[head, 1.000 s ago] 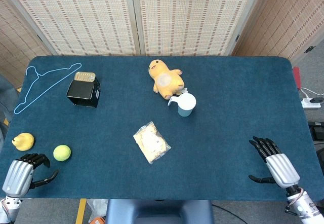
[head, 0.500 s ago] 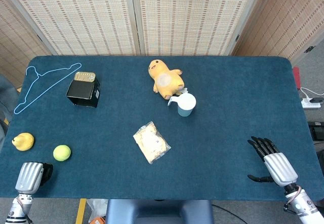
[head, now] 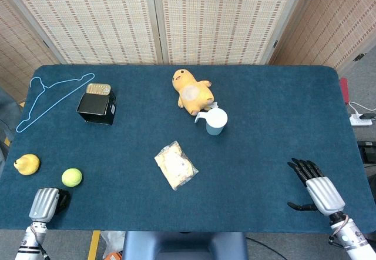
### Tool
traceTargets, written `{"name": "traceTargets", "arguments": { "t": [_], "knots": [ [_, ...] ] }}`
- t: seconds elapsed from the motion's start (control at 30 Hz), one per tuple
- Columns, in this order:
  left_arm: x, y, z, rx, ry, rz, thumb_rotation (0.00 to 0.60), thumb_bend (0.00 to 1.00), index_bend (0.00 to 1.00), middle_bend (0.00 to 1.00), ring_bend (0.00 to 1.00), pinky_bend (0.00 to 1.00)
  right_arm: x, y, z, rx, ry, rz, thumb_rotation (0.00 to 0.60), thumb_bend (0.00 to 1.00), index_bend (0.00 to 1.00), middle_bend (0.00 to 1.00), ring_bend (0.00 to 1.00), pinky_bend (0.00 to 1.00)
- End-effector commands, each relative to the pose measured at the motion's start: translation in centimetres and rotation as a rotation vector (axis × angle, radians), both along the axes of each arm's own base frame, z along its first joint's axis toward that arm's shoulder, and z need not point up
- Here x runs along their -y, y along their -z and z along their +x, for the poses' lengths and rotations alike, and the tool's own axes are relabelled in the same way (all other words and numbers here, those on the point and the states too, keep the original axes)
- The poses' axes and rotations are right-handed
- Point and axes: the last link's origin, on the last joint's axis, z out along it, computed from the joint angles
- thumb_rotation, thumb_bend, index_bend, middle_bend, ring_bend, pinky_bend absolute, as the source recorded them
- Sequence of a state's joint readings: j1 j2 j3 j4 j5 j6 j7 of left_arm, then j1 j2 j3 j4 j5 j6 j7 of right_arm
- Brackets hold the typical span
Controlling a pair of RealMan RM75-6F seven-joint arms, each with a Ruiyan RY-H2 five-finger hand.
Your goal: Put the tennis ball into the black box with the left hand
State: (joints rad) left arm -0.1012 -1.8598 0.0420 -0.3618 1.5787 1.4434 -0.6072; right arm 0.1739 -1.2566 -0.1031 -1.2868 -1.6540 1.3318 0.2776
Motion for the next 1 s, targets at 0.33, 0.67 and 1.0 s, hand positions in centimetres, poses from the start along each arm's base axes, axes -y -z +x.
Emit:
{"name": "traceTargets", "arguments": {
  "t": [0.33,0.67,1.0],
  "knots": [
    [0.4,0.5,1.3,0.097,0.031,-0.021,0.600,0.81,1.00,1.00,1.00,1.00,0.1,0.2,0.0,-0.008,0.005,0.004,0.600,0.00,0.00,0.00,0.00,0.00],
    [0.3,0.2,3.3,0.047,0.172,-0.005,0.600,0.81,1.00,1.00,1.00,1.00,0.2,0.4,0.0,-0.018,0.011,0.008,0.600,0.00,0.00,0.00,0.00,0.00],
    [1.7,0.0,3.4,-0.058,0.305,-0.133,0.600,0.81,1.00,1.00,1.00,1.00,0.1,0.3,-0.1,-0.016,0.011,0.006,0.600,0.00,0.00,0.00,0.00,0.00]
  ]
}}
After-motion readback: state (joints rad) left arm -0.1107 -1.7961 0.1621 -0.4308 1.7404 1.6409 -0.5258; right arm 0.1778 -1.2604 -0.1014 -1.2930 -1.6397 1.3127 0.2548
